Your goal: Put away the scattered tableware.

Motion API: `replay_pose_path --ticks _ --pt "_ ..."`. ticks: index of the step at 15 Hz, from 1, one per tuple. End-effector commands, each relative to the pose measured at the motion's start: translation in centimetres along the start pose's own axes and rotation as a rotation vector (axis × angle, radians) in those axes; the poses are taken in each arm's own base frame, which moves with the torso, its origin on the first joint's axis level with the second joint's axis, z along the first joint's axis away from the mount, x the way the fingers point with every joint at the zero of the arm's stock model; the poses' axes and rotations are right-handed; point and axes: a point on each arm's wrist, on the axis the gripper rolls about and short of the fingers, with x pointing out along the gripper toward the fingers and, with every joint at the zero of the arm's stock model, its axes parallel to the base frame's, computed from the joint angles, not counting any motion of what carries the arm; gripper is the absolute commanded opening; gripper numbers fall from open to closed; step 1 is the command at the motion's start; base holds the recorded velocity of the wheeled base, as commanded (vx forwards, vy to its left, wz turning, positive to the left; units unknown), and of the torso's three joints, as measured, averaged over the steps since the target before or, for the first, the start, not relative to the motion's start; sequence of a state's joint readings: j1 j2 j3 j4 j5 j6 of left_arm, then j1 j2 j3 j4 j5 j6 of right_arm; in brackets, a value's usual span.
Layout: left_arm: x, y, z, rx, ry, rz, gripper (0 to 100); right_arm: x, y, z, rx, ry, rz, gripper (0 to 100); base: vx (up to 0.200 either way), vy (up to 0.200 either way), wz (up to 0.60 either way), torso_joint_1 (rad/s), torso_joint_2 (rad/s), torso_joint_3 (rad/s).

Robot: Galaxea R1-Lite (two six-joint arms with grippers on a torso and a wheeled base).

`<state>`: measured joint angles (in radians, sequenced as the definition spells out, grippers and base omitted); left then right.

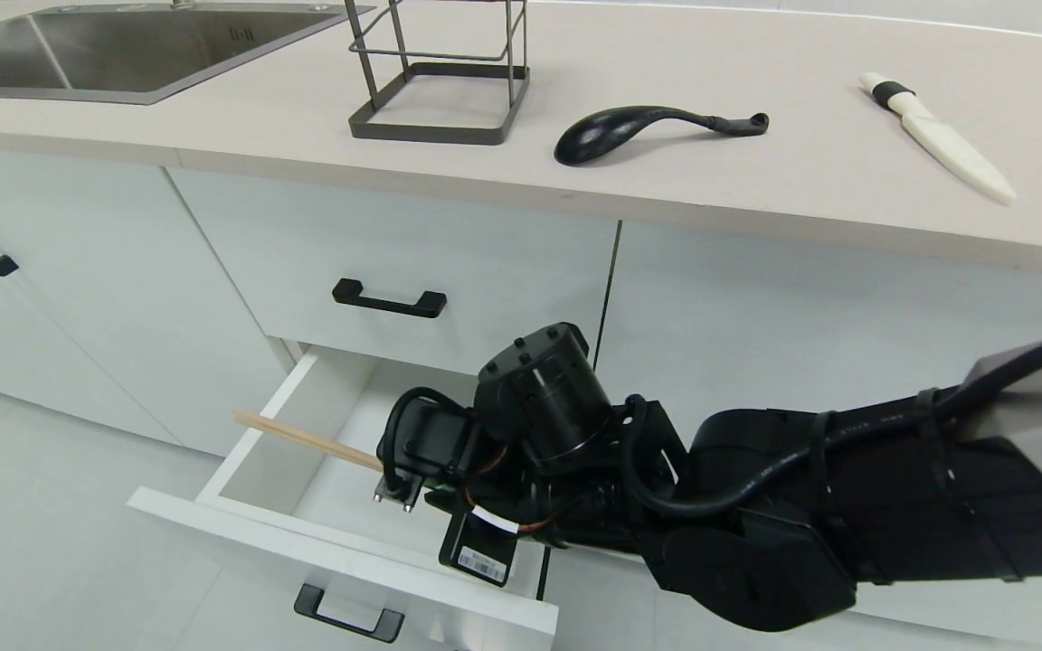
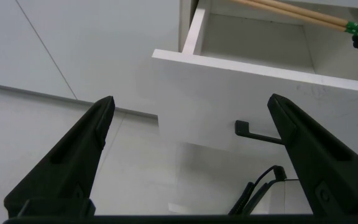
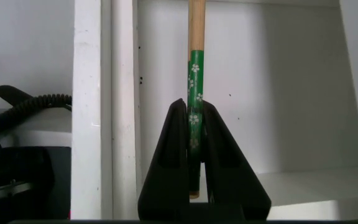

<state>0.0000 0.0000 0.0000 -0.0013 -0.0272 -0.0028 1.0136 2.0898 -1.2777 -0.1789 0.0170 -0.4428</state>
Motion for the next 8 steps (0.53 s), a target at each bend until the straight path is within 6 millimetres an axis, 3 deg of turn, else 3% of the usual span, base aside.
replay_pose_path --ticks 1,8 --pt "0.0 0.0 0.0 0.000 0.001 0.000 100 0.8 0.0 -0.6 0.003 0.023 0.002 0 0.000 0.000 0.00 0.000 0.00 0.000" --pt "0.0 0.0 0.0 0.000 0.000 0.000 100 2.6 -1.2 -0.9 0.018 0.057 -0.027 0 0.000 0.000 0.00 0.000 0.00 0.000"
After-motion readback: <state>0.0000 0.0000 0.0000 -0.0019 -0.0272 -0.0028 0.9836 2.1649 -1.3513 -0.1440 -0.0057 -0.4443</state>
